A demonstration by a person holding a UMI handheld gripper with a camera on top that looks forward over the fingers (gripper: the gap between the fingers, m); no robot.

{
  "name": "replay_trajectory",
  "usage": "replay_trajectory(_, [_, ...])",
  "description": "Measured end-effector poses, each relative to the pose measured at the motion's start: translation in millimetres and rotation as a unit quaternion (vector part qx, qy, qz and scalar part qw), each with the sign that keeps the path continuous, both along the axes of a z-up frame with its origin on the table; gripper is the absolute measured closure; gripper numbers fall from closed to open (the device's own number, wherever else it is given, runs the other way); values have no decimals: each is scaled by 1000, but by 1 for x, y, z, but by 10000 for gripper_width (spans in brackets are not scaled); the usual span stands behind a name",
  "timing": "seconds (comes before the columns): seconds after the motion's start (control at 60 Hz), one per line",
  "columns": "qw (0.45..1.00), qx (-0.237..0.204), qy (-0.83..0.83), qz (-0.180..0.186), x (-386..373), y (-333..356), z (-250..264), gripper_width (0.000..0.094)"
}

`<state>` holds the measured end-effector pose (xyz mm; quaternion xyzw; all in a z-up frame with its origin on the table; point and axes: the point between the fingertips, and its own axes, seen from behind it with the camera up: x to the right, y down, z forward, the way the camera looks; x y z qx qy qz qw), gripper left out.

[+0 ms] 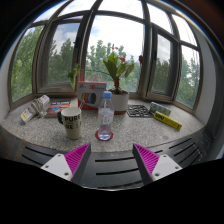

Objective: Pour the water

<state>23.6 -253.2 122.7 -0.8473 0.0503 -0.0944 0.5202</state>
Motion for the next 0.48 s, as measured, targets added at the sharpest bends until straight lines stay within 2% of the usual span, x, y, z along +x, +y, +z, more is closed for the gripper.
replay_trajectory(0.25, [1000,-6,1,-22,7,-40,-3,82])
replay_trajectory(0.4, [1000,1,-5,-15,3,-42,2,80])
replay_trajectory(0.483, [1000,-11,-6,-11,1,-45,-5,82])
